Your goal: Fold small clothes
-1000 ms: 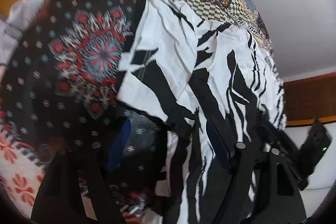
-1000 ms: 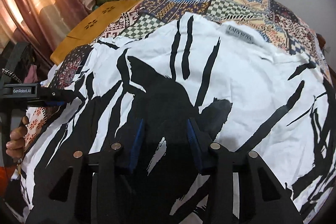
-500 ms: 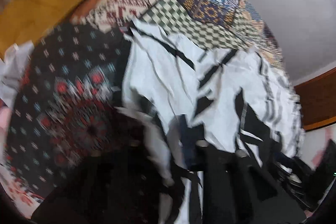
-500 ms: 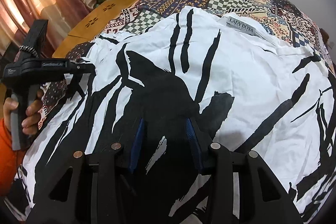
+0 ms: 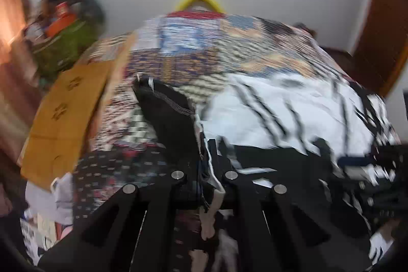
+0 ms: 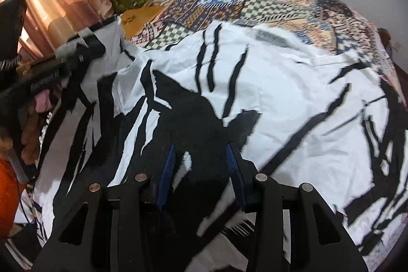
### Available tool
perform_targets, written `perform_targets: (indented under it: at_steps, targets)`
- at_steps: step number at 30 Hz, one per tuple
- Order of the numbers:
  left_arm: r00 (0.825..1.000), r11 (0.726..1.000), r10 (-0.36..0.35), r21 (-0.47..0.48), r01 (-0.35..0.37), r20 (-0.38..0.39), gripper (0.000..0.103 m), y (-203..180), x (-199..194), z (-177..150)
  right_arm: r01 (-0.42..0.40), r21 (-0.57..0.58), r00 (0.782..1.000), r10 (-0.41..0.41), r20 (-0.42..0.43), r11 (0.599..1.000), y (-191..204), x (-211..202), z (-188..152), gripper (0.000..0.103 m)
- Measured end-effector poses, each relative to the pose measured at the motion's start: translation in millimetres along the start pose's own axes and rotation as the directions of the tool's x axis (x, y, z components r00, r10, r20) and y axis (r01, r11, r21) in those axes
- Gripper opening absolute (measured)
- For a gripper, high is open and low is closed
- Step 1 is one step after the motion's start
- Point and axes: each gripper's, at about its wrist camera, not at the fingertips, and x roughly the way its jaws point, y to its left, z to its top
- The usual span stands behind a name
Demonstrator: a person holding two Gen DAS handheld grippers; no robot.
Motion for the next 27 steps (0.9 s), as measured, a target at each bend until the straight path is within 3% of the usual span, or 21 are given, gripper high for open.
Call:
perform_targets:
  at_steps: [4, 7, 10, 13, 14, 18, 21, 27]
  targets:
    - [0.991, 0.996, -0.083, 0.030, 0.086, -0.101, 0.003, -24.4, 19.8, -14.0, 0.022, 0.010, 1.000, -0.022, 0.022, 1.000, -6.0, -18.5, -3.2, 0.038]
    - [0.972, 0.991, -0.129, 0.010, 0.134, -0.199, 0.003, -32.3, 43.6, -32.3, 0.036, 0.015, 0.999, -0.037, 0.031, 0.999, -10.1, -28.3, -8.1, 0.038]
    - [0.960, 0.992, -0.121, 0.002, 0.126, -0.251, 0.003, -37.4, 59.4, -46.2, 0.042, 0.021, 0.999, -0.043, 0.033, 0.999, -12.6, -34.5, -14.6, 0.038]
    - [0.962, 0.991, -0.136, -0.027, 0.134, -0.236, 0.007, -30.1, 50.0, -43.8, 0.039, 0.023, 0.998, -0.040, 0.038, 0.999, -12.2, -37.8, -14.8, 0.038]
    - [0.963, 0.989, -0.146, -0.033, 0.142, -0.228, 0.013, -26.6, 43.8, -40.8, 0.036, 0.024, 0.998, -0.037, 0.041, 0.999, -11.0, -38.4, -14.8, 0.038]
    - [0.981, 0.992, -0.128, -0.011, 0.127, -0.148, 0.052, -23.1, 14.6, -41.3, -0.003, 0.040, 0.999, 0.001, 0.051, 0.999, -5.9, -35.2, -5.6, 0.038]
    - [0.990, 0.994, -0.106, -0.007, 0.106, -0.095, 0.059, -11.9, -5.6, -36.7, -0.025, 0.037, 0.998, 0.023, 0.050, 0.999, 2.6, -28.1, 4.8, 0.038]
    - [0.998, 0.996, -0.036, -0.084, 0.031, -0.060, 0.061, 29.6, -11.9, -32.2, -0.036, 0.004, 0.999, 0.036, 0.027, 0.999, 22.7, -2.5, 31.0, 0.038]
